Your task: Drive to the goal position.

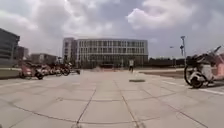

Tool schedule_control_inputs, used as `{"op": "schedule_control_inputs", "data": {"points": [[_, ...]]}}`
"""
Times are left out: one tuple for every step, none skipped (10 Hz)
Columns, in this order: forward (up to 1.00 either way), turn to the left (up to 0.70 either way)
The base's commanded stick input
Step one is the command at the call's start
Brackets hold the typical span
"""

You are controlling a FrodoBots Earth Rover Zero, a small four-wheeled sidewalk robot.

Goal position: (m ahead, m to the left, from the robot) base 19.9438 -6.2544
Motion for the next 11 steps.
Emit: {"op": "schedule_control_inputs", "data": {"points": [[0.6,0.0],[0.6,0.0],[0.6,0.0],[0.6,0.0],[0.6,0.0],[0.6,0.0],[0.6,0.0],[0.6,0.0],[0.6,0.0],[0.6,0.0],[0.6,0.0]]}}
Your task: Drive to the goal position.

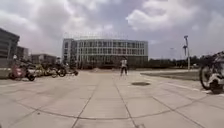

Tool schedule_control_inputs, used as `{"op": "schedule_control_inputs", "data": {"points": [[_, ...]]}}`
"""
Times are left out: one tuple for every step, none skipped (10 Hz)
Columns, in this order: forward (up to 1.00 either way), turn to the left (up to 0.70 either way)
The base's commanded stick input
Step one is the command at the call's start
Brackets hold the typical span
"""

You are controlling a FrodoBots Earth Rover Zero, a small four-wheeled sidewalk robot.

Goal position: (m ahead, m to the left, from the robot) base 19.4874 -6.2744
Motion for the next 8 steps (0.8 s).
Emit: {"op": "schedule_control_inputs", "data": {"points": [[0.6,0.0],[0.6,0.0],[0.6,0.0],[0.6,0.0],[0.6,0.0],[0.6,0.0],[0.6,0.0],[0.6,0.0]]}}
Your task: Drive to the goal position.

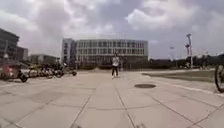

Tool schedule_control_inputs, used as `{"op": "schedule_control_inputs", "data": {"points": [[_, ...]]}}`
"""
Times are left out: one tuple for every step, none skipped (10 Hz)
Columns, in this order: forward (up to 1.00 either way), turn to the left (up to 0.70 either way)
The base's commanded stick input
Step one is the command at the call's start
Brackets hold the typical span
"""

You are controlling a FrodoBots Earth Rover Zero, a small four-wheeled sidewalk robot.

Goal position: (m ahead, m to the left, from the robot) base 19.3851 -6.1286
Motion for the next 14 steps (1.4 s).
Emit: {"op": "schedule_control_inputs", "data": {"points": [[0.6,0.0],[0.6,0.0],[0.6,0.0],[0.6,0.0],[0.6,0.0],[0.6,0.0],[0.6,0.0],[0.6,0.0],[0.6,0.0],[0.6,0.0],[0.6,0.0],[0.6,-0.05],[0.6,-0.11],[0.6,-0.15]]}}
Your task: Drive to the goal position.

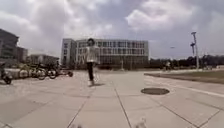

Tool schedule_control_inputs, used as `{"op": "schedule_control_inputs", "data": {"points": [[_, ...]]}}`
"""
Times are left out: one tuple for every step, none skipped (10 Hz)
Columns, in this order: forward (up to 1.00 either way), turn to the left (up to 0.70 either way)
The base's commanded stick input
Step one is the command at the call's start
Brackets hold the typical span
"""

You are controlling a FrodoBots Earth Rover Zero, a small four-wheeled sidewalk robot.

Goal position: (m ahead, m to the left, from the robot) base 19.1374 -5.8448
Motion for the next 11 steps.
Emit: {"op": "schedule_control_inputs", "data": {"points": [[0.6,-0.15],[0.6,-0.15],[0.6,-0.15],[0.6,-0.15],[0.6,-0.15],[0.6,-0.15],[0.6,-0.11],[0.6,0.0],[0.6,0.0],[0.6,0.0],[0.6,0.0]]}}
